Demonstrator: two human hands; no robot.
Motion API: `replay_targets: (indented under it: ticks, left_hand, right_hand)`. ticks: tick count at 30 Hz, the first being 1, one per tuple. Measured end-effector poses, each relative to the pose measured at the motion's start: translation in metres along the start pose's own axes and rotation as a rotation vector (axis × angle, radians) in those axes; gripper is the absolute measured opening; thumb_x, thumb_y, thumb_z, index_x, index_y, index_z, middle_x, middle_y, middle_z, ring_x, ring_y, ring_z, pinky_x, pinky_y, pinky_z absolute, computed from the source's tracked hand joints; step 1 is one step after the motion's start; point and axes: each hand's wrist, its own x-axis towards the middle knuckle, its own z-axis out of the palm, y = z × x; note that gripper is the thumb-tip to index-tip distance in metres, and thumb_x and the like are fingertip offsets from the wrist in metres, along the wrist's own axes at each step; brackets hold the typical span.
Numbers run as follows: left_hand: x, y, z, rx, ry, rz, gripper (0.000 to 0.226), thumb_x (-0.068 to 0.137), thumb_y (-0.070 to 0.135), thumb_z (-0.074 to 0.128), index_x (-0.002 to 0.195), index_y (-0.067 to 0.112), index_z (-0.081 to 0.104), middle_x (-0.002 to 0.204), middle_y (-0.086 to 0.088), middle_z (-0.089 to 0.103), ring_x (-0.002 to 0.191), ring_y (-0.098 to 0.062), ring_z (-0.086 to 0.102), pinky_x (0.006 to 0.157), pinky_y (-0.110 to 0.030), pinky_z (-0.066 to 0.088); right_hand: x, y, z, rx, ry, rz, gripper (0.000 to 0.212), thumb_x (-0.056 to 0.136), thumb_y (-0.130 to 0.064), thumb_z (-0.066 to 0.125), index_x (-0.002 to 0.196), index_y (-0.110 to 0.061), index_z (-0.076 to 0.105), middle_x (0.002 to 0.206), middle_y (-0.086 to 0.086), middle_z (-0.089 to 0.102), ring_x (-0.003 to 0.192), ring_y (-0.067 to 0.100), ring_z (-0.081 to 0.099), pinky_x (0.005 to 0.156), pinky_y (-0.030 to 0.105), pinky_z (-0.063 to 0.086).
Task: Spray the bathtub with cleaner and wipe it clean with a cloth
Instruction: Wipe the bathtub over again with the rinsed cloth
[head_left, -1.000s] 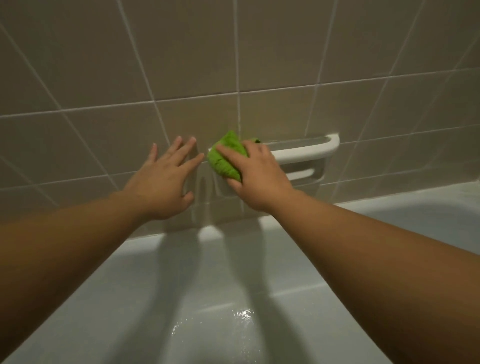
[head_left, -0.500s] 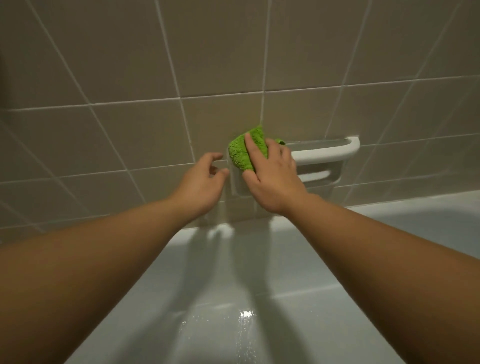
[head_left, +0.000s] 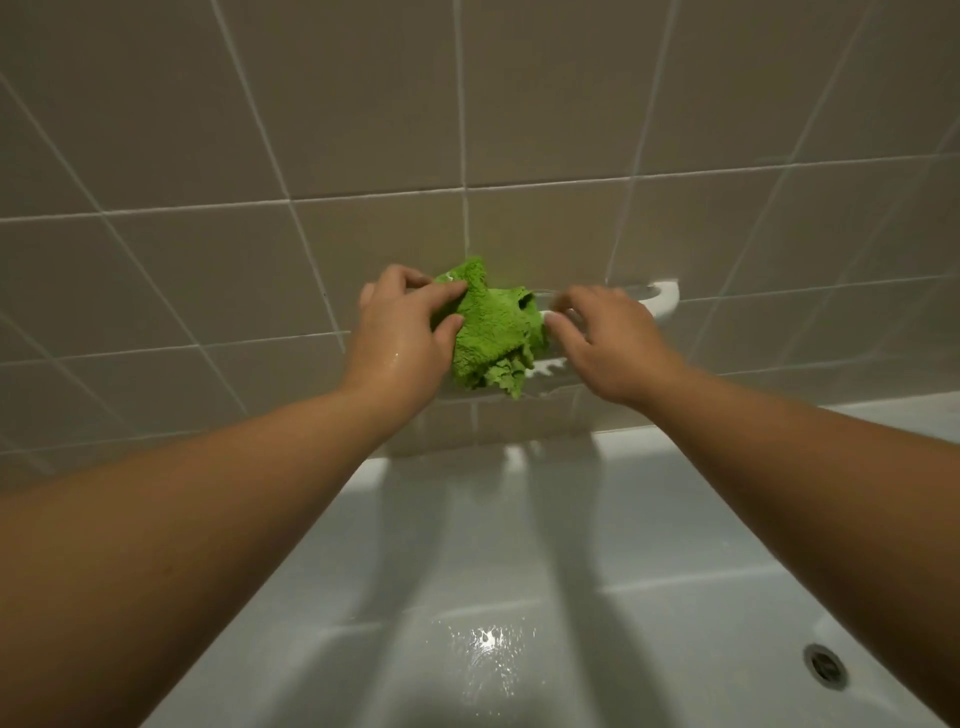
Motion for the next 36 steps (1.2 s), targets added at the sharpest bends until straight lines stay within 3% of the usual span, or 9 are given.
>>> replay_targets:
  ticks: [6,10,13,15,20,24,30,33,36]
  left_hand:
    - [-0.006,0.025,0.017,0.208,-0.099,-0.074,0.075,0.092,0.062,0.062,0.152,0.021,0.046,0.157,-0.007,0.037,0.144,-0.029,0.029,0.116,-0.044,0.032]
    - [-0.022,0.023,0.021,0.141,-0.061,-0.106,0.071,0.095,0.041,0.069,0.156,0.044,0.032,0.164,-0.007,0.025,0.147,-0.031,0.034,0.118,-0.044,0.036]
    - [-0.042,0.024,0.029,-0.001,0.08,-0.262,0.067,0.101,0.026,0.063,0.157,0.045,0.032,0.169,-0.006,0.018,0.153,-0.025,0.025,0.114,-0.025,0.021]
    - [-0.044,0.024,0.038,-0.17,0.174,-0.436,0.066,0.102,0.028,0.06,0.159,0.041,0.03,0.167,-0.006,0.024,0.152,-0.02,0.026,0.115,-0.022,0.019]
    - [-0.021,0.028,0.057,-0.432,0.296,-0.649,0.093,0.084,0.072,0.058,0.161,0.035,0.025,0.157,0.001,0.045,0.144,-0.021,0.044,0.119,-0.046,0.037]
    - [-0.006,0.016,0.051,-0.682,0.285,-0.848,0.096,0.075,0.066,0.067,0.158,0.041,0.026,0.146,0.005,0.056,0.128,-0.026,0.059,0.107,-0.051,0.05]
    - [0.001,0.013,0.046,-0.891,0.185,-0.975,0.041,0.099,0.038,0.067,0.135,0.021,0.055,0.115,-0.005,0.074,0.097,-0.024,0.075,0.076,-0.043,0.064]
    - [0.009,0.019,0.045,-0.915,0.228,-0.993,0.043,0.094,0.04,0.07,0.131,0.021,0.058,0.112,-0.007,0.074,0.093,-0.025,0.075,0.076,-0.045,0.064]
    - [-0.006,0.024,0.058,-0.757,0.262,-0.894,0.064,0.067,0.055,0.073,0.123,0.031,0.053,0.112,0.0,0.071,0.1,-0.026,0.072,0.093,-0.053,0.059]
  right_hand:
    - [0.013,0.022,-0.004,-0.179,-0.086,-0.122,0.038,0.104,-0.052,0.041,0.11,-0.024,0.066,0.101,-0.002,0.067,0.103,0.028,0.06,0.088,0.042,0.041]
    - [0.013,0.027,-0.001,-0.138,-0.05,-0.148,0.036,0.104,-0.054,0.043,0.112,-0.029,0.068,0.099,-0.001,0.067,0.104,0.029,0.059,0.085,0.039,0.034]
    - [0.013,0.03,0.001,-0.133,-0.023,-0.16,0.036,0.103,-0.055,0.043,0.116,-0.032,0.068,0.104,-0.002,0.067,0.107,0.028,0.057,0.083,0.037,0.026]
    - [0.014,0.03,0.003,-0.141,-0.017,-0.156,0.036,0.103,-0.055,0.042,0.116,-0.033,0.067,0.105,-0.003,0.067,0.107,0.028,0.056,0.084,0.037,0.027]
    - [0.014,0.032,0.006,-0.137,-0.005,-0.156,0.037,0.103,-0.056,0.04,0.115,-0.033,0.066,0.104,-0.004,0.065,0.107,0.027,0.055,0.09,0.04,0.031]
    - [0.012,0.031,0.006,-0.137,0.006,-0.161,0.034,0.104,-0.055,0.04,0.111,-0.033,0.064,0.103,-0.004,0.064,0.106,0.028,0.055,0.091,0.04,0.031]
    - [0.01,0.031,0.008,-0.138,0.017,-0.15,0.036,0.103,-0.056,0.038,0.115,-0.033,0.064,0.104,-0.004,0.064,0.106,0.028,0.054,0.093,0.041,0.03]
    - [0.009,0.03,0.009,-0.14,0.025,-0.145,0.034,0.103,-0.055,0.039,0.111,-0.033,0.064,0.101,-0.003,0.063,0.105,0.029,0.055,0.093,0.041,0.032]
    - [0.007,0.029,0.01,-0.131,0.023,-0.12,0.038,0.103,-0.056,0.037,0.114,-0.033,0.065,0.101,-0.002,0.063,0.107,0.029,0.055,0.096,0.042,0.031]
